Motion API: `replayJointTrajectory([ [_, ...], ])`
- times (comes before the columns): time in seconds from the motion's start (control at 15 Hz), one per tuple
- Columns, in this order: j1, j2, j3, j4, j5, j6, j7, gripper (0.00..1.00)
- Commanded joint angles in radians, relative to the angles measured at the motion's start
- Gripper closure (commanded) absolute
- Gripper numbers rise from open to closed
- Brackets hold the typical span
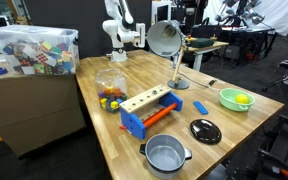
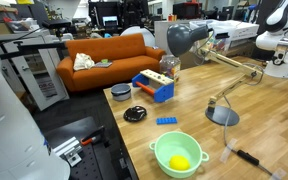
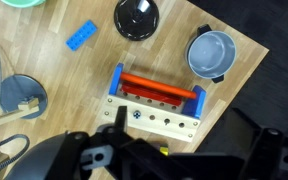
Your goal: Remove the bolt from the hole
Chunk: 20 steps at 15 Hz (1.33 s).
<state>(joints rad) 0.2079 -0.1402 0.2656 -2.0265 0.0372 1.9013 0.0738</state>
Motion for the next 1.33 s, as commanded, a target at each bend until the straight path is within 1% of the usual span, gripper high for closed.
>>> replayJointTrajectory([
  [0.0, 0.008, 0.018, -0.008, 0.017, -0.007, -0.002, 0.002, 0.0],
  [0.53, 0.008, 0.02, -0.008, 0.028, -0.008, -0.005, 0.002, 0.0],
  [0.8, 0.012, 0.049, 0.009, 0.029, -0.044, 0.072, 0.123, 0.0],
  [0.93, 0.02, 0.088, 0.019, 0.035, -0.065, 0.102, 0.196, 0.0],
  [1.13, 0.038, 0.165, 0.023, 0.043, -0.129, 0.116, 0.306, 0.0],
  [1.27, 0.056, 0.22, 0.018, 0.054, -0.163, 0.124, 0.341, 0.0],
])
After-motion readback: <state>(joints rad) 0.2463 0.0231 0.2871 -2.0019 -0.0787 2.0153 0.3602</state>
